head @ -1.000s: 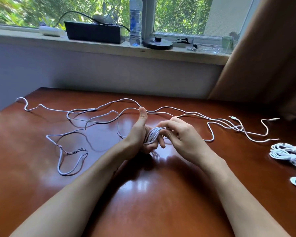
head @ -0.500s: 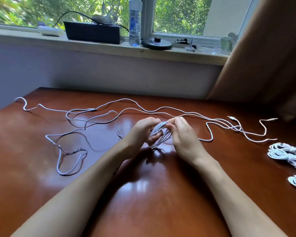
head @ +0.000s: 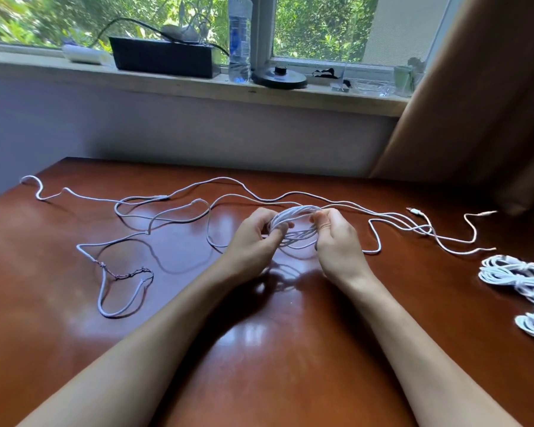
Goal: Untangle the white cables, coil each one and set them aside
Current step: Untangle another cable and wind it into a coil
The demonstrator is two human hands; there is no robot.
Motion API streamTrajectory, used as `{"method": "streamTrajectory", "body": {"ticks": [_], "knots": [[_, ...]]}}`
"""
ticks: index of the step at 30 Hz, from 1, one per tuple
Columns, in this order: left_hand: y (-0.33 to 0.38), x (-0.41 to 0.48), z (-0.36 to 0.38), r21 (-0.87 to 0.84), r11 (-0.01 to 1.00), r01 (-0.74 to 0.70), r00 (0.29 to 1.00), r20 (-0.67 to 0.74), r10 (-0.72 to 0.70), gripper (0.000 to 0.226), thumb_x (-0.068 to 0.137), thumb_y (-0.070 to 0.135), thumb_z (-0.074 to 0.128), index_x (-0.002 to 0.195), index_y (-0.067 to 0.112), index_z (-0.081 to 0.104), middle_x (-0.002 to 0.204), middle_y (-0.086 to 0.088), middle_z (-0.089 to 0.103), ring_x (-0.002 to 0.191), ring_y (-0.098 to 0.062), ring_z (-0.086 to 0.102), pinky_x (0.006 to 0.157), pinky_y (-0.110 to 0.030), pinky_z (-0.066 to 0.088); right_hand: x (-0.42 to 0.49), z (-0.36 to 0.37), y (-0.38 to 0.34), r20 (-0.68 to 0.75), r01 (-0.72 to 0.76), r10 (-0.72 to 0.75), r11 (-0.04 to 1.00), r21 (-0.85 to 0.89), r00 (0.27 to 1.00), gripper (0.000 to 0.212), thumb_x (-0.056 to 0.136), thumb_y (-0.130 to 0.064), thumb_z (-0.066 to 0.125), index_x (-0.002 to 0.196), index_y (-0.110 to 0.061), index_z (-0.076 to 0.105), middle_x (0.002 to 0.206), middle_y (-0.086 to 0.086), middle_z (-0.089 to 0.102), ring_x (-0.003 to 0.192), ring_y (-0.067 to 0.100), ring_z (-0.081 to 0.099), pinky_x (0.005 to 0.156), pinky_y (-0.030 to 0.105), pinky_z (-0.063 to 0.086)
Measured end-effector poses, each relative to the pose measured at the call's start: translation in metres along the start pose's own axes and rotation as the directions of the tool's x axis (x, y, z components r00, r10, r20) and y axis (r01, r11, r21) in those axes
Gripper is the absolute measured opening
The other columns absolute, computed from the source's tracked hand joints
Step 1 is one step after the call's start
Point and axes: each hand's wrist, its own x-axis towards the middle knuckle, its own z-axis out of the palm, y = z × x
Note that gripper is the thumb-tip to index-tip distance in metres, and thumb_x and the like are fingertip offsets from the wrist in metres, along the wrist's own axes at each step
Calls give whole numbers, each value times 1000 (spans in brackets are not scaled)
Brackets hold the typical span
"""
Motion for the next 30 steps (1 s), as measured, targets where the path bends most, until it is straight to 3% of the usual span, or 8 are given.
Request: {"method": "streamTrajectory", "body": {"ticks": [3,6,10,13,20,23,27,30], "knots": [[6,-1,0,-103,993,63,998,14,-62,13,99,20,63,90,13,69,81,3,61,70,-1,53,65,-15,45,4,2,6,-13,-93,94,994,52,996,28,106,-33,43,82,-23,53,75,-5,59,76,20,55,71,32,39],[10,-2,0,-276,942,188,982,26,-188,12,97,22,66,90,12,71,78,2,64,69,-7,56,57,-20,52,7,7,9,-3,-194,199,963,187,980,35,97,-49,40,85,-21,57,59,-13,53,58,15,49,62,33,38],[9,-2,-1,-336,891,304,951,59,-302,18,96,27,66,90,11,72,82,-4,69,67,-17,62,57,-31,55,8,8,10,83,-291,280,901,323,957,33,108,-38,39,84,-21,54,40,-16,40,38,4,35,43,23,27],[6,-1,0,-272,922,275,959,14,-282,20,99,24,63,89,8,71,81,-7,72,60,-15,63,60,-38,58,8,7,15,66,-246,237,947,208,969,37,108,-37,41,79,-20,56,39,-18,43,42,2,37,50,25,27],[0,0,-4,-121,973,196,977,-57,-204,21,97,15,64,80,4,71,70,-3,71,56,-5,60,54,-18,45,5,-6,17,-56,-25,22,998,-56,998,31,106,-27,50,88,-13,71,74,-4,67,77,18,58,71,34,42],[0,-1,-4,-45,983,178,981,-63,-181,20,96,16,65,81,5,72,70,-7,72,58,-5,62,56,-18,46,7,-7,17,-75,-7,4,999,-32,997,25,105,-25,52,95,-19,74,67,-13,60,76,14,57,71,31,42],[3,-4,-3,25,993,112,992,-59,-111,18,96,11,65,83,-1,70,72,-14,66,54,2,53,52,-10,44,10,-7,18,-112,21,-16,999,48,994,24,105,-29,51,93,-25,72,73,-5,64,74,15,60,74,35,47],[-6,-2,-4,150,987,62,998,-24,-59,19,93,19,69,78,9,70,68,-13,66,58,-3,49,53,-25,42,11,-6,17,-87,-67,87,975,212,992,28,105,-33,52,89,-21,71,78,-6,63,70,12,55,67,29,45]]}}
